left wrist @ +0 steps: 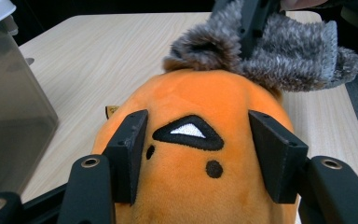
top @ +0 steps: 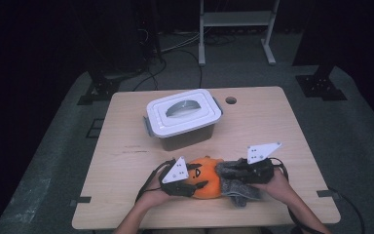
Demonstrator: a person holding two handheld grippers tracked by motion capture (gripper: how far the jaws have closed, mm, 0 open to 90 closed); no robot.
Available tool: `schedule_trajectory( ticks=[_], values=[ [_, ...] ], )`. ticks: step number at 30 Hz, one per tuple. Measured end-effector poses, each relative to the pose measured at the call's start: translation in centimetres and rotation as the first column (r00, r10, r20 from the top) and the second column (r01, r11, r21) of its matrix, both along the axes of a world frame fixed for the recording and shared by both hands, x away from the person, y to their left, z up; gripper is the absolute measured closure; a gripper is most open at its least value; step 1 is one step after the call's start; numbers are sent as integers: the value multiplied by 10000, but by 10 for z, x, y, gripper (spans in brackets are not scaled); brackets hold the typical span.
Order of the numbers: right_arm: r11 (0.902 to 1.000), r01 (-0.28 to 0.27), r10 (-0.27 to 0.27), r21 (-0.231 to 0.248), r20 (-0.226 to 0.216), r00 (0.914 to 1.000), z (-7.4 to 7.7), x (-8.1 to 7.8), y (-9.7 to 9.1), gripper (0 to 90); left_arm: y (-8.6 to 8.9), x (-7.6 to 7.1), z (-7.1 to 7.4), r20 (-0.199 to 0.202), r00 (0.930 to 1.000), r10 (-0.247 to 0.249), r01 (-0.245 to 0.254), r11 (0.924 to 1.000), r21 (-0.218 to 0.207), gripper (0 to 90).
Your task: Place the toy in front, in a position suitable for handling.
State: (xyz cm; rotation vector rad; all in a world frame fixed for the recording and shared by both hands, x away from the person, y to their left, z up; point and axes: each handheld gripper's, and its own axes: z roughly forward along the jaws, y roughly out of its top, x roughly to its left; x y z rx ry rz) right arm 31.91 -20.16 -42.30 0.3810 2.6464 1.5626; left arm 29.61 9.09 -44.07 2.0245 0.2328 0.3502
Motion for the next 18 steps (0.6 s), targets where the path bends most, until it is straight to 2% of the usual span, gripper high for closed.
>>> schedule_trajectory(
  ticks=[2, 3, 5, 6, 8, 11, 12, 14, 16, 18],
  values=[
    [9998, 77, -77, -170, -1, 10000, -2, -1, -4, 778, 2, 1, -1, -65, 10000, 36, -36, 10000, -20, 407],
    [9988, 228, -232, -440, -91, 9997, -7, -3, -10, 778, 2, 1, -1, -142, 9999, 82, -84, 9999, -93, 406],
    [9981, 288, -294, -550, -114, 9995, -8, -3, -13, 778, 2, 2, -1, -175, 9998, 90, -92, 9999, -134, 406],
    [9976, 385, -398, -573, -233, 9989, -10, -4, -17, 778, 2, 2, -1, -158, 9998, 82, -84, 9999, -110, 404],
    [9986, 383, -389, -361, -174, 9991, -5, -4, -17, 779, 1, 1, -2, -147, 9999, 66, -68, 9999, -139, 403],
    [9997, 212, -214, 109, 145, 9997, 8, -2, -7, 778, 1, 0, -1, -78, 10000, 16, -17, 10000, -92, 400],
    [9997, 212, -214, 109, 145, 9997, 8, -2, -7, 778, 1, 0, -1, -78, 10000, 16, -17, 10000, -92, 397],
    [9998, 45, -51, 170, 343, 9994, 14, 1, 5, 778, 0, -1, -1, -39, 10000, -8, 7, 10000, -70, 391],
    [10000, -62, 62, -16, 333, 9994, 12, 3, 14, 778, 2, -2, 1, -84, 9999, -139, 139, 9999, -79, 363],
    [9999, -161, 162, -44, 272, 9995, 7, 3, 19, 778, 5, -1, 3, -36, 9994, -331, 331, 9993, -168, 269]
  ],
)
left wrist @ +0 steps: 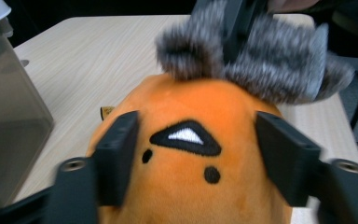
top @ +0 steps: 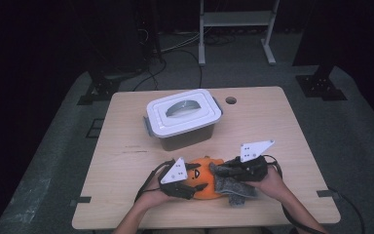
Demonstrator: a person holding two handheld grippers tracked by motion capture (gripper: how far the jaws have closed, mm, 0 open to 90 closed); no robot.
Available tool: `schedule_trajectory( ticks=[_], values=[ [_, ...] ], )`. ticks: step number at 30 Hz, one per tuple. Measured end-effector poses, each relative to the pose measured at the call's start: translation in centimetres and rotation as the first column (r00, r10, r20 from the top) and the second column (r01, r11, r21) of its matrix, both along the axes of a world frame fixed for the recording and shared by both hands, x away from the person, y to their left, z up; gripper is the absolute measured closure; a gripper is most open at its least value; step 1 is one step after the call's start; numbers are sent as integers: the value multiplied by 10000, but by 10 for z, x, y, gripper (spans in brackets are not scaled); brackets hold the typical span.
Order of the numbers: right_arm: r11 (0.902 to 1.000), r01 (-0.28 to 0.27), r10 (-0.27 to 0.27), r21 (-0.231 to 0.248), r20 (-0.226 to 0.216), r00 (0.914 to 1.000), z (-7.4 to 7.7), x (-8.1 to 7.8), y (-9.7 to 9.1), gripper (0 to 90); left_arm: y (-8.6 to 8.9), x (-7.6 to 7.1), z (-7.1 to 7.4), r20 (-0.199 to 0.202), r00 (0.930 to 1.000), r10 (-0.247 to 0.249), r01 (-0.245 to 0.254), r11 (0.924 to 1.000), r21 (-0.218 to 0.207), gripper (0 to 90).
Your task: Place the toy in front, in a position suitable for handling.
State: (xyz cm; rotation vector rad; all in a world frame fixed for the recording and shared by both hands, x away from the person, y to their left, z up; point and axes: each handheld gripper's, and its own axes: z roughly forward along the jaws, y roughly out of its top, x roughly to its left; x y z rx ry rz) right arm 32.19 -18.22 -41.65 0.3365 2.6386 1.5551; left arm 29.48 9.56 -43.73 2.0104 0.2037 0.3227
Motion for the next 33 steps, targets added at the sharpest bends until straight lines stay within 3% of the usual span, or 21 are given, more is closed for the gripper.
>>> schedule_trajectory(
  ticks=[3, 7, 14, 16, 22, 25, 27, 30, 33],
  values=[
    [10000, -23, 23, -38, 12, 10000, -4, -2, 1, 778, 7, 3, 3, -135, 9999, -48, 42, 9989, -472, 191],
    [9999, -3, 3, -139, 20, 10000, -4, -5, -3, 778, 8, 5, 0, -360, 9993, -20, 22, 10000, 61, 302],
    [9973, 420, -437, -601, -260, 9987, -12, -8, -24, 777, 9, 2, -1, -616, 9981, -31, 38, 9999, 116, 356],
    [9978, 494, -507, -437, -289, 9983, -9, -9, -28, 777, 9, 1, -1, -573, 9983, -70, 80, 9998, 163, 358],
    [10000, -23, 23, -33, 163, 9999, 12, -6, -2, 777, 5, -4, 0, -478, 9979, -430, 438, 9989, 167, 331],
    [9987, -242, 255, -450, 283, 9993, 9, -4, 13, 777, 11, -2, 4, -481, 9974, -545, 540, 9985, -126, 262],
    [9987, -318, 327, -409, 222, 9992, 3, -6, 15, 777, 15, 0, 6, -584, 9975, -396, 375, 9987, -352, 230],
    [9993, -300, 302, -218, 60, 9995, 0, -8, 9, 777, 13, -1, 2, -517, 9979, -379, 387, 9991, 146, 298],
    [9994, -212, 208, -267, -143, 9997, -3, -8, -1, 777, 9, -5, 3, -418, 9980, -479, 494, 9982, 350, 358]
  ],
)
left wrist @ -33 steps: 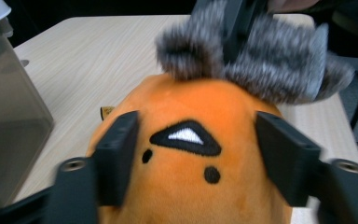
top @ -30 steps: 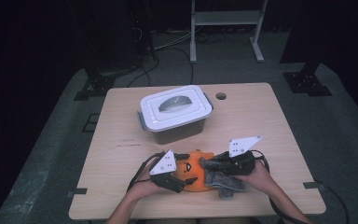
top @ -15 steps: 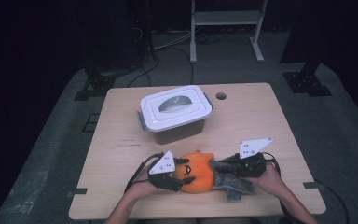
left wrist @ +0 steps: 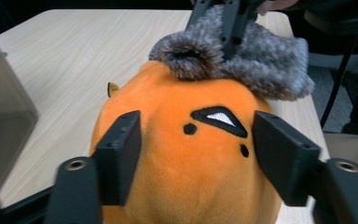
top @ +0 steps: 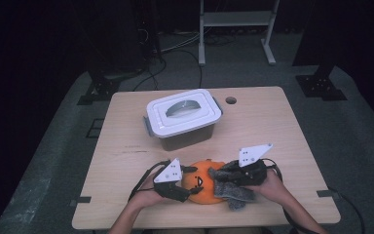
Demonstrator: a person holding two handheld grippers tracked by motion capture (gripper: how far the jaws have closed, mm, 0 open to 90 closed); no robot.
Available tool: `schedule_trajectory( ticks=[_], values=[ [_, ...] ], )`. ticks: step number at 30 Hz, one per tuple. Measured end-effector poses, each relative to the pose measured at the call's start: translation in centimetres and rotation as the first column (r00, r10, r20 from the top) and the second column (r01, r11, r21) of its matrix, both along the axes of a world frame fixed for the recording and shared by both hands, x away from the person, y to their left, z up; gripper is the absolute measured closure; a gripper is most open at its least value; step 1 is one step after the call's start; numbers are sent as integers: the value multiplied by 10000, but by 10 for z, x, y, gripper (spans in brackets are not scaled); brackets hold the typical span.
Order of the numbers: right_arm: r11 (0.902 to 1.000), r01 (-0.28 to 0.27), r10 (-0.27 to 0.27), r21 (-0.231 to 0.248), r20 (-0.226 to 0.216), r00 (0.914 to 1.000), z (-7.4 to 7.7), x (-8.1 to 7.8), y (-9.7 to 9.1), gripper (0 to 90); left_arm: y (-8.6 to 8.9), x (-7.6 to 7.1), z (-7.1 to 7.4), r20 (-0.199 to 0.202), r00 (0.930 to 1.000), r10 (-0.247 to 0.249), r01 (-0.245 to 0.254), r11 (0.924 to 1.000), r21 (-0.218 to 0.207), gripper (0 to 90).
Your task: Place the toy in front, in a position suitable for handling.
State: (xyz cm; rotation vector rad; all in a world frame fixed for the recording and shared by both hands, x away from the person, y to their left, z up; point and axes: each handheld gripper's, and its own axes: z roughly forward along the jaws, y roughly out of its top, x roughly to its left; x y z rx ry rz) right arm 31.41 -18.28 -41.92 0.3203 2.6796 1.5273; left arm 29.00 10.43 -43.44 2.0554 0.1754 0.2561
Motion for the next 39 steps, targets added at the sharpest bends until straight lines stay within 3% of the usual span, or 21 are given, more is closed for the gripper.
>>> schedule_trajectory(
  ticks=[3, 6, 10, 15, 24, 28, 31, 34, 39],
  values=[
    [9996, 249, -251, -118, -163, 9996, -3, 1, -12, 777, -2, -2, -2, -49, 10000, -50, 50, 10000, -20, 380],
    [9992, 400, -401, -20, -411, 9984, 1, 5, -16, 776, -4, -7, -2, 268, 9991, -324, 320, 9994, 148, 395],
    [9998, 78, -81, -190, -134, 9999, 17, 12, 7, 776, -4, -14, -2, 919, 9936, -659, 621, 9971, 428, 399],
    [9988, -280, 274, -407, -158, 9995, 16, 24, 32, 776, 2, -14, -5, 858, 9945, -603, 574, 9977, 353, 398],
    [9987, 515, -517, -37, -785, 9956, 6, 27, -4, 776, -5, -16, -4, 1061, 9903, -896, 864, 9956, 349, 393],
    [9999, 68, -72, -80, -510, 9987, 14, 26, 17, 775, -7, -17, -5, 1119, 9866, -1187, 1163, 9928, 271, 385],
    [9992, -107, 92, -375, -389, 9992, 15, 31, 32, 775, -3, -16, -7, 1042, 9889, -1062, 1036, 9942, 297, 385],
    [9994, 173, -190, -307, -558, 9983, 11, 37, 24, 775, 1, -13, -8, 839, 9919, -957, 945, 9954, 171, 394],
    [9947, 1032, -1031, -42, -910, 9905, -2, 37, -9, 775, 3, -8, -10, 576, 9957, -721, 721, 9974, 21, 394]
  ],
)
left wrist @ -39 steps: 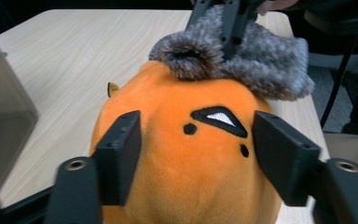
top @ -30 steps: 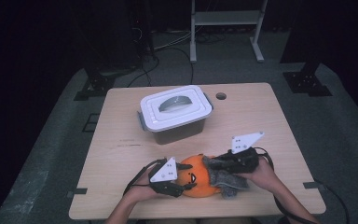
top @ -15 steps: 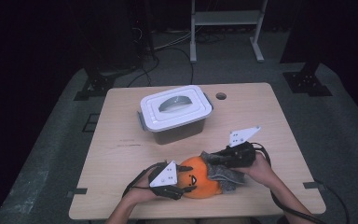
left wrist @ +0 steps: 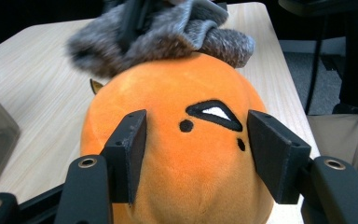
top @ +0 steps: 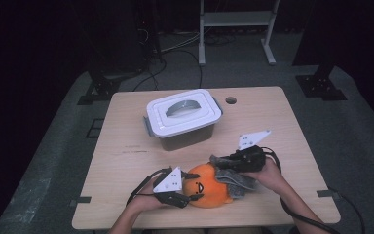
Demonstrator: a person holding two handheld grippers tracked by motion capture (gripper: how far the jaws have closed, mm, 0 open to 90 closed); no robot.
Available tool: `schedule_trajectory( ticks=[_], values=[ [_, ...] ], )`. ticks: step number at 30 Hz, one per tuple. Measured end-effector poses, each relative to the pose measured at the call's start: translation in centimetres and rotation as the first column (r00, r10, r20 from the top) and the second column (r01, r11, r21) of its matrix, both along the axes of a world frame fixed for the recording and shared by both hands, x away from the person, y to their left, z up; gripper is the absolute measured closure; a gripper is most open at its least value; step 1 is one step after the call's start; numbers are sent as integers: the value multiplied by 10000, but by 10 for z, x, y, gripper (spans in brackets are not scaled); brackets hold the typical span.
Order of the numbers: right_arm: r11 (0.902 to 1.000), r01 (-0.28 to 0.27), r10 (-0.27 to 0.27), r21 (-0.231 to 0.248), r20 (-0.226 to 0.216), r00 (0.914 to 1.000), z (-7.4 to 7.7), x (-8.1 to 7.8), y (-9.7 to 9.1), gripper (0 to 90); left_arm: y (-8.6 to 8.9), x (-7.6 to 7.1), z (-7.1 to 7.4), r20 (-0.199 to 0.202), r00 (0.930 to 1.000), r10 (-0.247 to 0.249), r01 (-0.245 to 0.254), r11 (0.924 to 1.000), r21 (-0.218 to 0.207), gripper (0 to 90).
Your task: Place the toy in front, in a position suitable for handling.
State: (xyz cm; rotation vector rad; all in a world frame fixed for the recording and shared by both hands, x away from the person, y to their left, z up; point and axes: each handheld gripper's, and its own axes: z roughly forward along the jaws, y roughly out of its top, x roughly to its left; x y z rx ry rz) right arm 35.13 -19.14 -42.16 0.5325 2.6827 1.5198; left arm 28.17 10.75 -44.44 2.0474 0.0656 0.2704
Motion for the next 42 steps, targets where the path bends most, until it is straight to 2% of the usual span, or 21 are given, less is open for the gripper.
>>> schedule_trajectory(
  ticks=[2, 4, 7, 13, 16, 21, 23, 26, 28, 30, 32, 35, 39, 42],
  values=[
    [9997, 213, -212, 91, -107, 9997, -4, -4, -12, 776, 0, 0, 0, -7, 9998, 217, -217, 9998, -4, 395],
    [9995, 307, -308, -45, -93, 9995, -5, -10, -20, 775, 0, 3, -1, -101, 9992, 389, -390, 9992, -50, 399],
    [9995, 200, -203, -235, -122, 9997, -7, -20, -28, 776, -1, 8, -1, -503, 9950, 859, -871, 9959, -224, 402],
    [9991, -411, 408, 104, 297, 9987, 2, -39, -16, 776, -5, 12, 0, -691, 9877, 1406, -1423, 9896, -199, 402],
    [9992, -395, 394, 32, 308, 9987, -1, -40, -16, 775, -3, 12, 0, -777, 9853, 1524, -1542, 9879, -179, 403],
    [9995, -94, 88, -312, -208, 9997, -17, -39, -30, 775, -1, 15, -1, -878, 9825, 1642, -1670, 9857, -246, 403],
    [9994, 6, -16, -344, -280, 9996, -19, -39, -34, 775, -1, 16, -1, -981, 9796, 1755, -1793, 9833, -313, 403],
    [10000, -8, 9, 41, -148, 9999, -11, -39, -34, 775, -3, 19, -2, -1192, 9721, 2022, -2088, 9769, -451, 406],
    [9991, -228, 228, 358, 18, 9997, -4, -39, -28, 775, -4, 20, -2, -1224, 9687, 2161, -2228, 9739, -434, 406],
    [9986, -461, 455, 260, 244, 9987, -1, -40, -20, 775, -5, 20, -1, -1243, 9664, 2250, -2314, 9720, -396, 405],
    [9982, -602, 601, 15, 344, 9976, -3, -42, -15, 775, -4, 20, -1, -1236, 9669, 2232, -2295, 9725, -390, 405],
    [9991, -431, 431, -65, 114, 9990, -10, -40, -21, 776, -4, 19, -2, -1206, 9695, 2133, -2191, 9750, -369, 405],
    [9997, 79, -82, -215, -157, 9998, -16, -34, -33, 775, 0, 19, -2, -1204, 9813, 1503, -1548, 9875, -290, 405],
    [9995, 291, -291, -139, -40, 9996, -13, -26, -32, 775, 2, 16, -2, -1041, 9879, 1146, -1169, 9930, -162, 406]
  ],
)
